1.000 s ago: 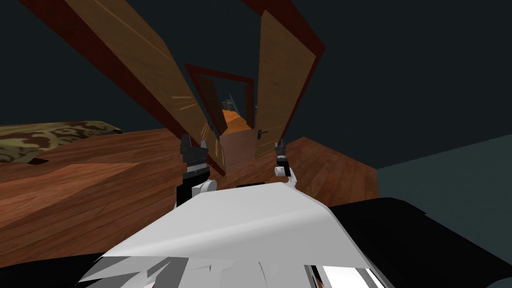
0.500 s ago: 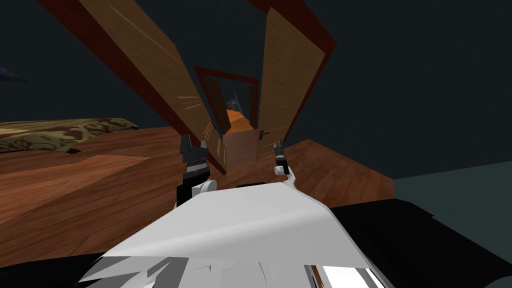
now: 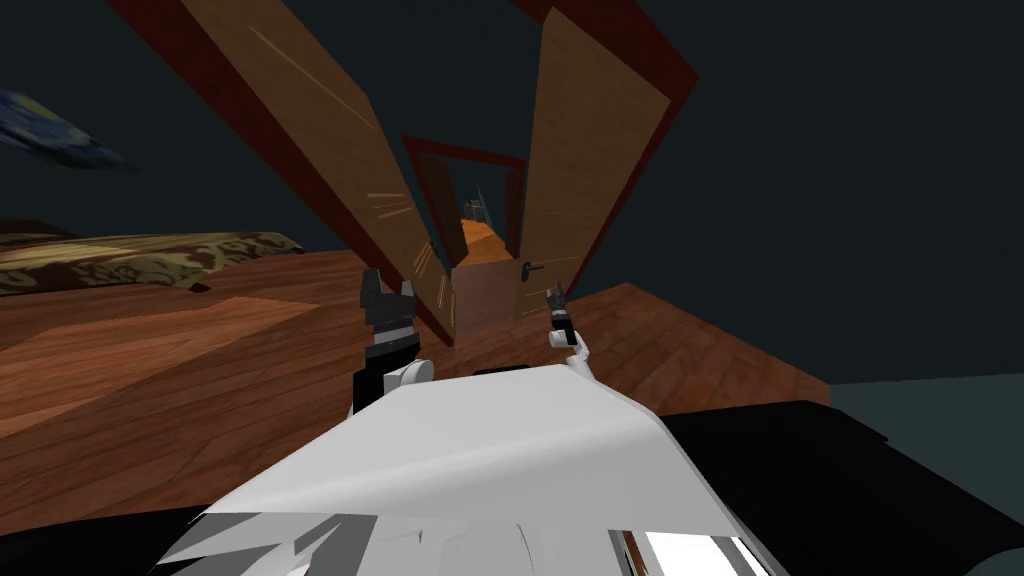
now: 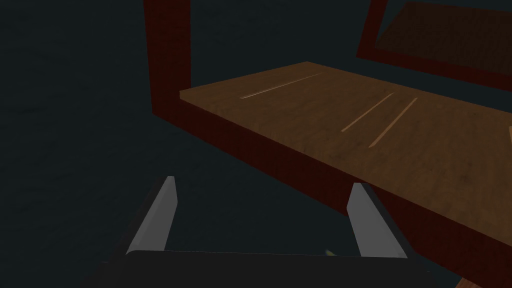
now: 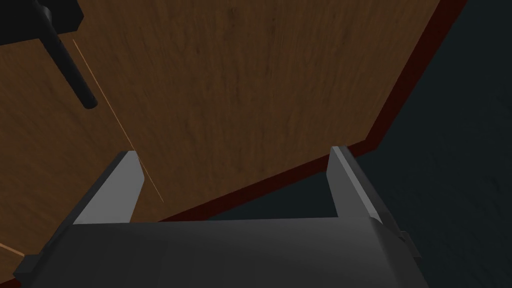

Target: Push the door open

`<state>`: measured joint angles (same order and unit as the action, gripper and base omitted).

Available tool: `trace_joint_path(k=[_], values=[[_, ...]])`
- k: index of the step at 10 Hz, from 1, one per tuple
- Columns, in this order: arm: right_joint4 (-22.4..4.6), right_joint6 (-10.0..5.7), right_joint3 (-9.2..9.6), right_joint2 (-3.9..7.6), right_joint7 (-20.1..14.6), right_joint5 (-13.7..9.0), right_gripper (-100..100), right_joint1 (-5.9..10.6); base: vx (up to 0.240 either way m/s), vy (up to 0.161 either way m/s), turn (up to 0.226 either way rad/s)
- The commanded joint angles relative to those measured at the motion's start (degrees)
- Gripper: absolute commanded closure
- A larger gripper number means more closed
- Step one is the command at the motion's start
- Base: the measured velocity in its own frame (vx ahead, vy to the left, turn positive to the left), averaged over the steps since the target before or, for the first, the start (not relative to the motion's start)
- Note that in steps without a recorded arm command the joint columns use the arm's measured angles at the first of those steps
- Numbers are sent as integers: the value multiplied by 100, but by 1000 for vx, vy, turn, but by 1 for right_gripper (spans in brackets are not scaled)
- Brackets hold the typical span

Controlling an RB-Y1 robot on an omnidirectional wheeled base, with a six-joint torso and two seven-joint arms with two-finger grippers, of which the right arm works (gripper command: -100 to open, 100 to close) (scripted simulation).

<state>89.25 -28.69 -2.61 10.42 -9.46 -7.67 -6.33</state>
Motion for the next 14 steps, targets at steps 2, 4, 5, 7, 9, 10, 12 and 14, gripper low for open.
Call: trace_joint_path(k=[2,4,5,7,9,10,12,14], values=[[-373,5,-14,96,-20,-31,-100,187,22,-60,91],[-638,-3,-18,172,-37,-55,-100,316,18,-56,107],[-836,-11,-23,247,-55,-79,-100,446,4,-61,134],[-1169,-18,-27,322,-72,-103,-100,575,19,-84,148],[-1435,-26,-32,397,-89,-127,-100,705,17,-79,89],[-1648,-33,-36,469,-106,-151,-100,831,13,-51,142],[-1951,-41,-40,542,-123,-174,-100,957,21,-74,153],[-2209,-48,-44,614,-140,-197,-100,1083,3,-64,96]])
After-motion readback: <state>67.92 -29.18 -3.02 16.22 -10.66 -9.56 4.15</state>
